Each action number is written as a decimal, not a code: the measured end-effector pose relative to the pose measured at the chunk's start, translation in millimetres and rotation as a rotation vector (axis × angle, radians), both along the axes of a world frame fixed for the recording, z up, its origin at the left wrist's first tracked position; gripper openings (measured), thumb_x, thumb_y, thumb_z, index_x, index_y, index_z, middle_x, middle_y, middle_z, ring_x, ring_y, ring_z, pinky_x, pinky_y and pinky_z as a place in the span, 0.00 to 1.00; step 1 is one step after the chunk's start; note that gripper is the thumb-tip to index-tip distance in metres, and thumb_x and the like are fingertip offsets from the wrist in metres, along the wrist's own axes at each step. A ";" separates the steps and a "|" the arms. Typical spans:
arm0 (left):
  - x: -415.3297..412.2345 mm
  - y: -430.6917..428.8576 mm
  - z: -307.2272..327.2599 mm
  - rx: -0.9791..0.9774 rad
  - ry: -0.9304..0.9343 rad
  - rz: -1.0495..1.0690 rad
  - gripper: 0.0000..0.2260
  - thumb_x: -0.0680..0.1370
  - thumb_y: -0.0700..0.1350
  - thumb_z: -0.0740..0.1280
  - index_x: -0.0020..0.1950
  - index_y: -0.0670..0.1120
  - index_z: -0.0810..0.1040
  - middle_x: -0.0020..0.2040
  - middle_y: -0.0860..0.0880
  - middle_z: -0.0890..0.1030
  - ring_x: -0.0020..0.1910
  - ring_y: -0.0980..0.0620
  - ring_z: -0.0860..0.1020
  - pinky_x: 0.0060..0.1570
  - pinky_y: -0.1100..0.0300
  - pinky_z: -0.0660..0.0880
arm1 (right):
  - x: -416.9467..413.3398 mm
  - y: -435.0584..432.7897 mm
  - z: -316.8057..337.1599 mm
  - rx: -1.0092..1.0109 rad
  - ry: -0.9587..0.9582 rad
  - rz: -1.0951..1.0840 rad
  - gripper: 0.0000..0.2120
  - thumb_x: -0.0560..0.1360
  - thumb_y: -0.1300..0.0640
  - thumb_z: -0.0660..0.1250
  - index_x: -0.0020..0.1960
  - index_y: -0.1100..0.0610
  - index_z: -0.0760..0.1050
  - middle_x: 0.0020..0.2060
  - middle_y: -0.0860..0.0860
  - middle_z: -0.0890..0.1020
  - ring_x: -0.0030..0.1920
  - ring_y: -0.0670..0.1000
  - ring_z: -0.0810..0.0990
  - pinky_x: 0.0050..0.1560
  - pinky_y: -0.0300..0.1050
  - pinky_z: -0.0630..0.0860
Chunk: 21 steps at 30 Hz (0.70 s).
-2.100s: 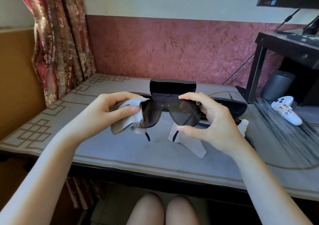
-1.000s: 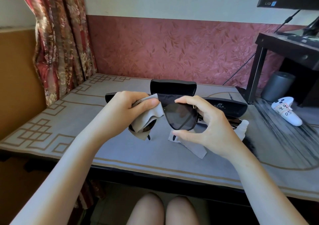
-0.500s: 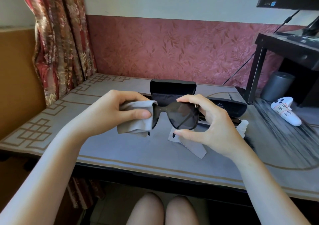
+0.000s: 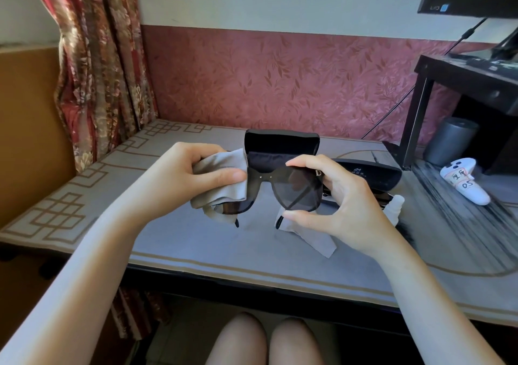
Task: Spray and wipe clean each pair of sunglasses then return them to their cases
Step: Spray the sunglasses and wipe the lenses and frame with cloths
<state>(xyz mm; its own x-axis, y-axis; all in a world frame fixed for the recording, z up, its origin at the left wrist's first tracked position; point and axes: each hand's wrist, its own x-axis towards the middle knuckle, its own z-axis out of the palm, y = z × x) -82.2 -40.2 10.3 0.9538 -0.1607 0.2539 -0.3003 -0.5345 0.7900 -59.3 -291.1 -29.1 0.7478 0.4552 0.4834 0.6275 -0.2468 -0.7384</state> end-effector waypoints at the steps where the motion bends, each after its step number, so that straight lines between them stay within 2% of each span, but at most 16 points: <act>1: -0.8 -2.3 2.1 0.017 -0.005 -0.006 0.24 0.66 0.61 0.76 0.41 0.40 0.78 0.35 0.37 0.76 0.32 0.52 0.71 0.33 0.61 0.65 | 0.2 0.1 0.4 0.003 -0.003 0.001 0.27 0.66 0.56 0.78 0.63 0.49 0.74 0.55 0.46 0.78 0.60 0.53 0.76 0.64 0.56 0.72; 4: -5.1 -7.5 7.9 0.041 -0.001 -0.053 0.15 0.62 0.56 0.77 0.42 0.50 0.82 0.38 0.46 0.82 0.33 0.57 0.76 0.34 0.67 0.70 | 0.5 -0.4 1.0 0.016 -0.015 0.000 0.27 0.66 0.55 0.78 0.63 0.48 0.74 0.55 0.47 0.78 0.59 0.53 0.76 0.63 0.55 0.72; 6: -6.5 -4.3 7.3 0.052 0.021 -0.086 0.17 0.61 0.54 0.79 0.47 0.56 0.82 0.43 0.52 0.84 0.40 0.58 0.81 0.39 0.67 0.74 | 0.5 -1.2 1.5 0.038 -0.020 -0.001 0.27 0.66 0.53 0.78 0.62 0.48 0.74 0.54 0.48 0.78 0.58 0.52 0.76 0.63 0.54 0.72; 9: -6.4 6.8 4.2 0.045 0.041 -0.117 0.21 0.62 0.59 0.79 0.52 0.62 0.80 0.50 0.57 0.84 0.49 0.60 0.81 0.49 0.66 0.76 | 0.9 -2.0 1.9 0.056 -0.020 -0.001 0.27 0.65 0.52 0.77 0.62 0.47 0.74 0.52 0.48 0.78 0.56 0.52 0.76 0.61 0.54 0.73; 12: -7.9 13.5 1.3 -0.029 0.051 -0.178 0.19 0.64 0.58 0.74 0.55 0.62 0.80 0.54 0.60 0.83 0.53 0.61 0.81 0.52 0.69 0.75 | 1.2 -2.0 1.7 0.058 -0.015 -0.003 0.27 0.65 0.51 0.77 0.62 0.46 0.74 0.52 0.47 0.78 0.57 0.52 0.76 0.61 0.56 0.73; 15: -8.0 16.5 -2.3 -0.076 0.030 -0.194 0.13 0.72 0.49 0.70 0.56 0.58 0.81 0.55 0.58 0.83 0.55 0.59 0.81 0.54 0.68 0.75 | 1.3 -2.1 1.4 0.060 -0.006 0.000 0.26 0.65 0.50 0.77 0.61 0.45 0.74 0.52 0.45 0.78 0.57 0.52 0.76 0.61 0.58 0.72; 21: -5.3 16.5 -6.9 -0.178 -0.013 -0.165 0.11 0.74 0.46 0.69 0.53 0.59 0.82 0.52 0.57 0.84 0.51 0.60 0.82 0.48 0.71 0.75 | 1.8 -3.9 1.8 0.070 0.004 0.000 0.27 0.65 0.52 0.77 0.62 0.47 0.74 0.53 0.45 0.78 0.58 0.53 0.77 0.62 0.59 0.72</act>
